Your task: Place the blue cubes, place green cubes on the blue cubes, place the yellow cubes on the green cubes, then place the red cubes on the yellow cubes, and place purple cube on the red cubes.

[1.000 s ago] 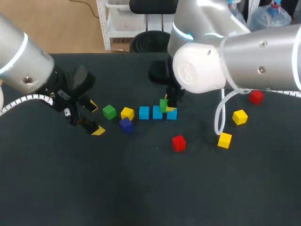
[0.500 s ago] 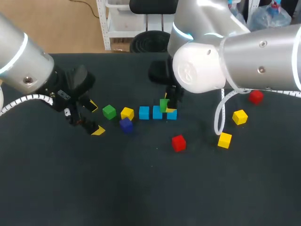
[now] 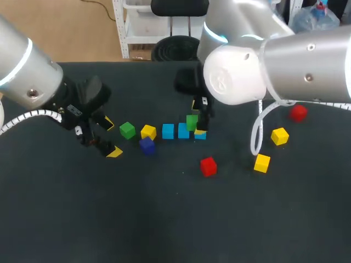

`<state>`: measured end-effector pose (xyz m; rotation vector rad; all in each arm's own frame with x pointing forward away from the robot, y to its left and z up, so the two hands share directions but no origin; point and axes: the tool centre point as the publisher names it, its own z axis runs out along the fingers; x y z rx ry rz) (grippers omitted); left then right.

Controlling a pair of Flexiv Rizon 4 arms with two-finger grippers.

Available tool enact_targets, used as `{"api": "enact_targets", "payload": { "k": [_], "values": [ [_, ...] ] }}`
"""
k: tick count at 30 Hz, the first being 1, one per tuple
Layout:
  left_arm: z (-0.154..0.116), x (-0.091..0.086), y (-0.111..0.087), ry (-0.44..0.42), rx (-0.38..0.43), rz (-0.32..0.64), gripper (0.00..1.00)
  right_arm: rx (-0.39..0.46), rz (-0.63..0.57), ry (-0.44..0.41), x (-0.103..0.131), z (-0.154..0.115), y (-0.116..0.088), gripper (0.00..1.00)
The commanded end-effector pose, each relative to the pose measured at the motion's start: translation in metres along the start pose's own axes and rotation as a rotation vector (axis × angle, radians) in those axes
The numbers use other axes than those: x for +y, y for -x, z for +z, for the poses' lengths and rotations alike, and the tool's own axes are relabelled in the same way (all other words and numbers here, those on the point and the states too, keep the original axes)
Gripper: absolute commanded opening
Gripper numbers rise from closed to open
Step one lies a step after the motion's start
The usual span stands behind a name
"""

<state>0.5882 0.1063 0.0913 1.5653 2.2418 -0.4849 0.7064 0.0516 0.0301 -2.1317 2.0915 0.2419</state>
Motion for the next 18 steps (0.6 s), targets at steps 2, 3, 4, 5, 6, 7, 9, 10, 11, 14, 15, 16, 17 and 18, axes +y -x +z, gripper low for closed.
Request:
{"api": "enact_targets", "payload": {
  "k": [2,3,4,5,6,7,9,10,11,14,15,16,17,18],
  "values": [
    [0.000,0.001,0.000,-0.003,-0.001,0.001,1.00,-0.030,-0.001,-0.010,0.009,-0.015,-0.013,1.00],
    [0.000,0.001,0.000,-0.003,-0.001,0.001,1.00,-0.040,0.004,-0.007,0.009,-0.017,-0.017,1.00],
    [0.000,0.001,0.000,-0.003,-0.001,0.001,1.00,-0.046,0.007,-0.006,0.009,-0.019,-0.019,1.00],
    [0.000,0.001,0.000,-0.003,-0.001,0.001,1.00,-0.052,0.011,-0.005,0.009,-0.021,-0.022,1.00],
    [0.000,0.001,0.000,-0.003,-0.001,0.001,1.00,-0.061,0.016,-0.003,0.009,-0.023,-0.025,1.00],
    [0.000,0.001,0.000,-0.003,-0.001,0.001,1.00,-0.065,0.019,-0.001,0.010,-0.024,-0.027,1.00],
    [0.000,0.001,0.000,-0.003,-0.001,0.001,1.00,-0.078,0.026,0.004,0.010,-0.027,-0.033,1.00],
    [0.000,0.001,0.000,-0.003,-0.001,0.001,1.00,-0.081,0.028,0.005,0.010,-0.028,-0.035,1.00],
    [0.000,0.001,0.000,-0.003,-0.001,0.001,1.00,-0.085,0.028,0.007,0.010,-0.029,-0.037,1.00],
    [0.000,0.001,0.000,-0.003,-0.001,0.001,1.00,-0.096,0.031,0.004,0.011,-0.031,-0.044,1.00],
    [0.000,0.001,0.000,-0.003,-0.001,0.001,1.00,-0.104,0.032,0.002,0.011,-0.033,-0.047,1.00],
    [0.000,0.001,0.000,-0.003,-0.001,0.001,1.00,-0.108,0.033,0.002,0.011,-0.033,-0.049,1.00],
    [0.000,0.001,0.000,-0.003,-0.001,0.001,1.00,-0.112,0.033,0.000,0.011,-0.033,-0.050,1.00],
    [0.000,0.001,0.000,-0.003,-0.001,0.001,1.00,-0.120,0.034,-0.003,0.011,-0.034,-0.052,1.00]
  ]
}}
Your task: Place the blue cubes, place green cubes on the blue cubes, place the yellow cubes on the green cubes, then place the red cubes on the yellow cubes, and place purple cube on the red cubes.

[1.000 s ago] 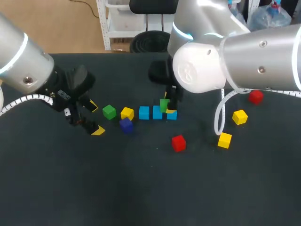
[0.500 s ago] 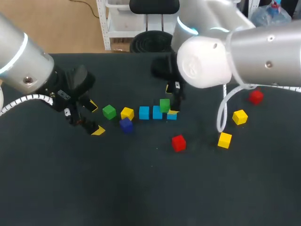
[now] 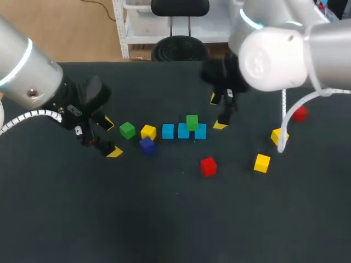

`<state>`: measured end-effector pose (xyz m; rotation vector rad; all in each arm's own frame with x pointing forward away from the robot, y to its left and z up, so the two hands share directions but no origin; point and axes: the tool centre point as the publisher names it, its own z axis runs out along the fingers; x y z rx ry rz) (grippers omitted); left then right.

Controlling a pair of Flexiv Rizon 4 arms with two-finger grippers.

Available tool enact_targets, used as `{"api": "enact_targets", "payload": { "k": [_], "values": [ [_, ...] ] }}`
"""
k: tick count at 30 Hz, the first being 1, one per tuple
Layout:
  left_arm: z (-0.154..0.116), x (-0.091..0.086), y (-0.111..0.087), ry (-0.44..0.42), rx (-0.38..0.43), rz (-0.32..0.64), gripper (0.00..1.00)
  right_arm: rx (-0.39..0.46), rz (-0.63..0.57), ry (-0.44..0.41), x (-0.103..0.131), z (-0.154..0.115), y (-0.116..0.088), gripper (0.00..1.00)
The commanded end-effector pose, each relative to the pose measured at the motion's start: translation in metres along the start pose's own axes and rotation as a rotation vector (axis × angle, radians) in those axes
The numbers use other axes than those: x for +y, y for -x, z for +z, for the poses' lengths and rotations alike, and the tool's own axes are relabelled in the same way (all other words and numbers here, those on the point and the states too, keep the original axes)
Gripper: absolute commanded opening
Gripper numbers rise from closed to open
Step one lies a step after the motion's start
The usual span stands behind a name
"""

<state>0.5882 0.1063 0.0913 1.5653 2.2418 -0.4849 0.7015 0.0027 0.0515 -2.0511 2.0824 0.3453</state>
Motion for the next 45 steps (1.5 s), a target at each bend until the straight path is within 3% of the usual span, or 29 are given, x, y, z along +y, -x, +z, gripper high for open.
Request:
{"api": "enact_targets", "payload": {
  "k": [1,13,36,45],
  "values": [
    [0.000,0.001,0.000,-0.002,-0.001,0.001,1.00,-0.035,0.000,-0.013,0.004,-0.003,-0.010,1.00],
    [0.000,0.001,0.000,-0.002,-0.001,0.001,1.00,-0.158,-0.034,-0.025,0.005,-0.006,-0.020,1.00],
    [0.000,0.001,0.000,-0.002,-0.001,0.001,1.00,-0.227,0.022,-0.106,0.017,-0.025,-0.063,1.00],
    [0.000,0.001,0.000,-0.002,-0.001,0.001,1.00,-0.273,-0.002,-0.101,0.018,-0.023,-0.065,1.00]
  ]
}}
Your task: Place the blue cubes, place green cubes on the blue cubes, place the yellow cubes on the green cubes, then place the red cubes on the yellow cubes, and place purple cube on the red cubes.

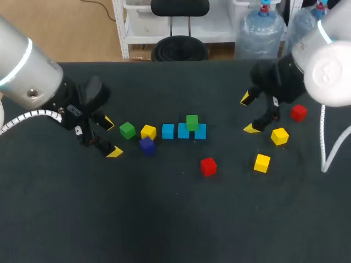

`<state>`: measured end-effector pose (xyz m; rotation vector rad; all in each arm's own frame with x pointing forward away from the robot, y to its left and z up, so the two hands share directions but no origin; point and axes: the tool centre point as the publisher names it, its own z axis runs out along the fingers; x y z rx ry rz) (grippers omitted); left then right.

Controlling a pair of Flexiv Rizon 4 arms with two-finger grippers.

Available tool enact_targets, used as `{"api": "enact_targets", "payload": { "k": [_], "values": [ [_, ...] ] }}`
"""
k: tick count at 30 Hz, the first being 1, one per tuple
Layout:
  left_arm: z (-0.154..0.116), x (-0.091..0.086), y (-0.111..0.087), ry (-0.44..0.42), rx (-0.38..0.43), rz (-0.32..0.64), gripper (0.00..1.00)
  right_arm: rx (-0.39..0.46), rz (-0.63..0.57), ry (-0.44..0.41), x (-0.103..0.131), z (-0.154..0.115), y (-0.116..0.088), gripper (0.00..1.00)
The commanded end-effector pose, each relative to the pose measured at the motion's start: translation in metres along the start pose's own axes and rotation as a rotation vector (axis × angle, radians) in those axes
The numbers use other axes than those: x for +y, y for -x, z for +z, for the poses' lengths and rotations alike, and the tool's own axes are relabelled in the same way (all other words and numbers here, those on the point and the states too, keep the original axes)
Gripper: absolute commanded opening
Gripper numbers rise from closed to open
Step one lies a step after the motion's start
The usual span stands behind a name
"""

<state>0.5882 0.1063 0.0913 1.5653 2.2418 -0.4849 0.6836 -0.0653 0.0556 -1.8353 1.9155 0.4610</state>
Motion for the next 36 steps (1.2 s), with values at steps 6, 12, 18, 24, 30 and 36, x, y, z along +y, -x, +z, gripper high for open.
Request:
{"api": "enact_targets", "payload": {
  "k": [6,12,18,24,30,36],
  "values": [
    [0.000,0.001,0.000,-0.002,-0.001,0.001,1.00,-0.029,-0.014,0.012,0.000,0.002,-0.001,1.00],
    [-0.001,0.003,-0.001,-0.008,0.012,0.029,1.00,-0.029,-0.014,0.012,0.000,0.002,-0.001,1.00],
    [0.000,0.012,0.003,-0.051,0.074,0.182,1.00,-0.029,-0.014,0.012,0.000,0.002,-0.001,1.00],
    [0.011,0.031,0.017,-0.111,0.128,0.305,1.00,-0.029,-0.014,0.012,0.000,0.002,-0.001,1.00],
    [0.024,0.043,0.031,-0.192,0.177,0.448,1.00,-0.029,-0.014,0.012,0.000,0.002,-0.001,1.00],
    [0.033,0.055,0.039,-0.261,0.227,0.557,1.00,-0.029,-0.014,0.012,0.000,0.002,-0.001,1.00]
  ]
}}
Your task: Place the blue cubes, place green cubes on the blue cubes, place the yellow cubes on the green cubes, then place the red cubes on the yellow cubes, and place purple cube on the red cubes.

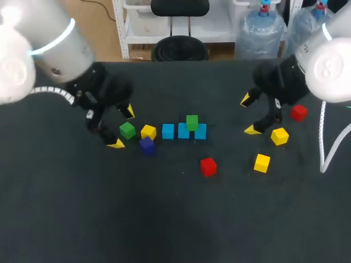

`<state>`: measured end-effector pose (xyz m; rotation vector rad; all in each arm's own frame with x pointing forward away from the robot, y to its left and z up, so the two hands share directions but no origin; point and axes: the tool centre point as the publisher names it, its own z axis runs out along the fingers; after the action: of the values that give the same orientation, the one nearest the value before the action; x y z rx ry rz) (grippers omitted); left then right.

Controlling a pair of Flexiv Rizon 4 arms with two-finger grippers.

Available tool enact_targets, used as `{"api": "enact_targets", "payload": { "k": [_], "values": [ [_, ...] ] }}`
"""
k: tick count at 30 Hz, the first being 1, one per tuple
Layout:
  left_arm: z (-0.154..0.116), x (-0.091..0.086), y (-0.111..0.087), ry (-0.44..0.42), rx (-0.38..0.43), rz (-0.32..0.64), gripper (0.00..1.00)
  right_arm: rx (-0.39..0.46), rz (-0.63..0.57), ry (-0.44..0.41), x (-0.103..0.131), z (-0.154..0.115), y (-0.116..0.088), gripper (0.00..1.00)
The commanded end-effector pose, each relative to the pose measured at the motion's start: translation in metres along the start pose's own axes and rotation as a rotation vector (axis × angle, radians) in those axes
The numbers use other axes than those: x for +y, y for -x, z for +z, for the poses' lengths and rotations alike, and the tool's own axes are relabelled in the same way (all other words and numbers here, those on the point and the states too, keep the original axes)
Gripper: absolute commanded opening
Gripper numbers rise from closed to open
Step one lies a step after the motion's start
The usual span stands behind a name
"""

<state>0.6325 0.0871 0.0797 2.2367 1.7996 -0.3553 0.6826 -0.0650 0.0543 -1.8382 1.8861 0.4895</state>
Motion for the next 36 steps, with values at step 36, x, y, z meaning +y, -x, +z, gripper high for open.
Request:
{"api": "enact_targets", "payload": {
  "k": [36],
  "values": [
    [0.042,0.070,-0.049,-0.351,0.047,0.206,1.00,-0.002,-0.001,0.002,-0.001,0.001,0.000,1.00]
  ]
}}
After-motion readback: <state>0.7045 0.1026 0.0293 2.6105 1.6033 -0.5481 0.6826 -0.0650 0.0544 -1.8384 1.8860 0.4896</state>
